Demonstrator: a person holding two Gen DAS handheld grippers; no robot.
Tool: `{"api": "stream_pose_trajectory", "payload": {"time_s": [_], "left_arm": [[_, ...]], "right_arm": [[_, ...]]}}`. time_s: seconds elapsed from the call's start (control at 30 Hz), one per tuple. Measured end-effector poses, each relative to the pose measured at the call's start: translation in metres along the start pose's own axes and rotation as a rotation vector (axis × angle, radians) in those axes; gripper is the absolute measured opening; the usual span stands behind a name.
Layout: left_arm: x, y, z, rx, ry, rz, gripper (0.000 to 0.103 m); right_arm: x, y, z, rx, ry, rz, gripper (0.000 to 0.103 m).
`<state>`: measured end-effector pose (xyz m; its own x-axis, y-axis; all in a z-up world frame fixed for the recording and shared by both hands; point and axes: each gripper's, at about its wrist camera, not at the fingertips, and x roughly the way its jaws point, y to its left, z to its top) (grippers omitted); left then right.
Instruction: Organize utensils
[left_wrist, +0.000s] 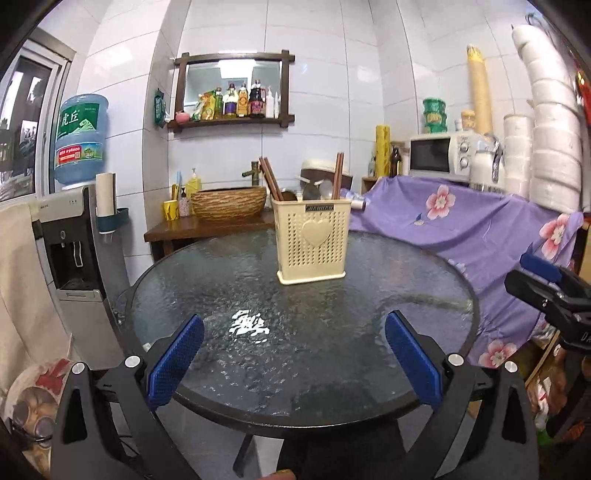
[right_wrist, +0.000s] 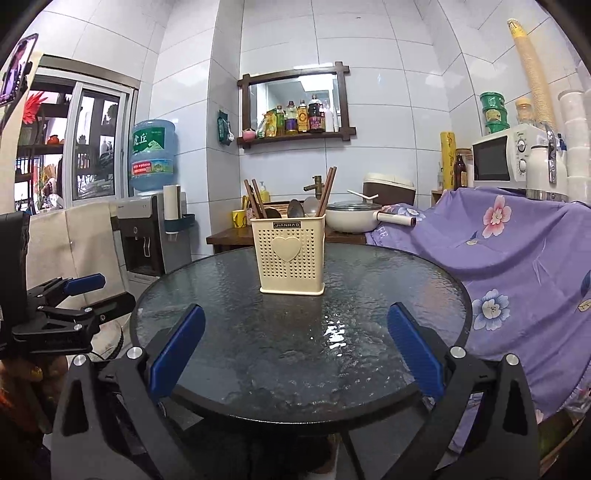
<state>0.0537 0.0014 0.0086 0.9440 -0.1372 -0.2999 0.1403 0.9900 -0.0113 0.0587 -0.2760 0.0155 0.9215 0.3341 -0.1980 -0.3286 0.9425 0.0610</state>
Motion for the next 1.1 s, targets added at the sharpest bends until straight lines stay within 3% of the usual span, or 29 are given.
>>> {"api": "stream_pose_trajectory", "payload": {"time_s": [0.2, 1.1], "left_arm": [[-0.0027, 0.0033, 0.0036, -0.044, 0.001, -0.039, 0.097], [-0.0080, -0.0032, 0.0059, -0.015, -0.017, -0.028, 0.097]], "right_arm": [[-0.0039, 0.0029, 0.0063, -0.015, -0.013, 0.000, 0.097], [0.0005, 0.0034, 0.0080, -0.015, -0.003, 0.007, 0.097]]}}
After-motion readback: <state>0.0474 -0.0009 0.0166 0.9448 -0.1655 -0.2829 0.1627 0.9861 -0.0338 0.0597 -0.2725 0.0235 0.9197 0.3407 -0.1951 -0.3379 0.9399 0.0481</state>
